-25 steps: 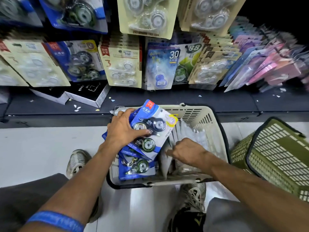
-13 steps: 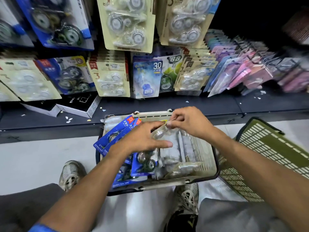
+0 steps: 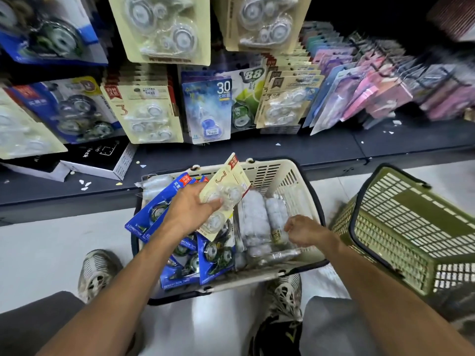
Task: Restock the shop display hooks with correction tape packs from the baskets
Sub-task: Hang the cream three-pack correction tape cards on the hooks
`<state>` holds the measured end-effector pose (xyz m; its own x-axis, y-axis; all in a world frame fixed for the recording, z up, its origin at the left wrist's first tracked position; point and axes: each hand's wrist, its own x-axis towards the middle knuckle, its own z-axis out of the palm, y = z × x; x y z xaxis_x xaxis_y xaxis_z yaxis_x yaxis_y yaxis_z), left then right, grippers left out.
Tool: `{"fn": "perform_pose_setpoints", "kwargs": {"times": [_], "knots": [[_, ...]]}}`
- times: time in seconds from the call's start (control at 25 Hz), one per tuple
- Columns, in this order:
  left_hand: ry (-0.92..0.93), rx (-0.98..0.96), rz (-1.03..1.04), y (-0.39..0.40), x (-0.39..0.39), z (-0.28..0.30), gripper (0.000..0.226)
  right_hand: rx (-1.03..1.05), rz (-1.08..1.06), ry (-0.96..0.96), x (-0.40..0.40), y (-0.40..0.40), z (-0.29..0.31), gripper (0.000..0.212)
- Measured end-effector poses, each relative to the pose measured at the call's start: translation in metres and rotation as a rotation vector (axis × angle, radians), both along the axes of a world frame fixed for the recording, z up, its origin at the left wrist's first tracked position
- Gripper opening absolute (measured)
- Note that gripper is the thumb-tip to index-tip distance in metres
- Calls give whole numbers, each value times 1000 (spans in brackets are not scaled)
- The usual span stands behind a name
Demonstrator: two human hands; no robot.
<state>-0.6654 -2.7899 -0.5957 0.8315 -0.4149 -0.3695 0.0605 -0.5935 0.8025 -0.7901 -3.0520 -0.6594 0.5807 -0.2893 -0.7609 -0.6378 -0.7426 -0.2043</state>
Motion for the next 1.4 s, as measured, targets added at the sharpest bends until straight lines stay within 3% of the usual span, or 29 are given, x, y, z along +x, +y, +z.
{"fn": "perform_pose_setpoints", "kwargs": {"times": [0.16, 0.28, 0.4, 0.52, 0.6, 0.68, 0.92, 1.04, 1.16, 1.4], "knots": [[25, -5, -16, -5, 1, -4, 31, 88, 320, 175, -6, 15, 9, 53], [26, -7, -27, -9, 1, -5, 29, -51, 413, 54, -13, 18, 1, 44], [34, -56, 18, -12, 3, -4, 21, -10, 243, -83, 12, -4, 32, 41], [53, -136, 83, -16, 4, 2, 20, 76, 8, -288, 38, -39, 89, 16], [103, -233, 137, -21, 5, 11, 18, 254, -220, -446, 43, -50, 125, 8], [158, -360, 202, -26, 5, 27, 20, 444, -400, -574, 46, -52, 159, 13], [156, -595, 308, -24, 16, 104, 19, 634, -483, -795, 52, -51, 245, 19], [108, -601, 215, -16, 19, 152, 21, 894, -653, -974, 46, -45, 277, 36], [31, -560, 149, -10, 24, 189, 19, 1248, -951, -1107, 49, -26, 286, 32], [-61, -572, 272, 33, 32, 212, 18, 1358, -1134, -1143, 78, 23, 284, 32]]}}
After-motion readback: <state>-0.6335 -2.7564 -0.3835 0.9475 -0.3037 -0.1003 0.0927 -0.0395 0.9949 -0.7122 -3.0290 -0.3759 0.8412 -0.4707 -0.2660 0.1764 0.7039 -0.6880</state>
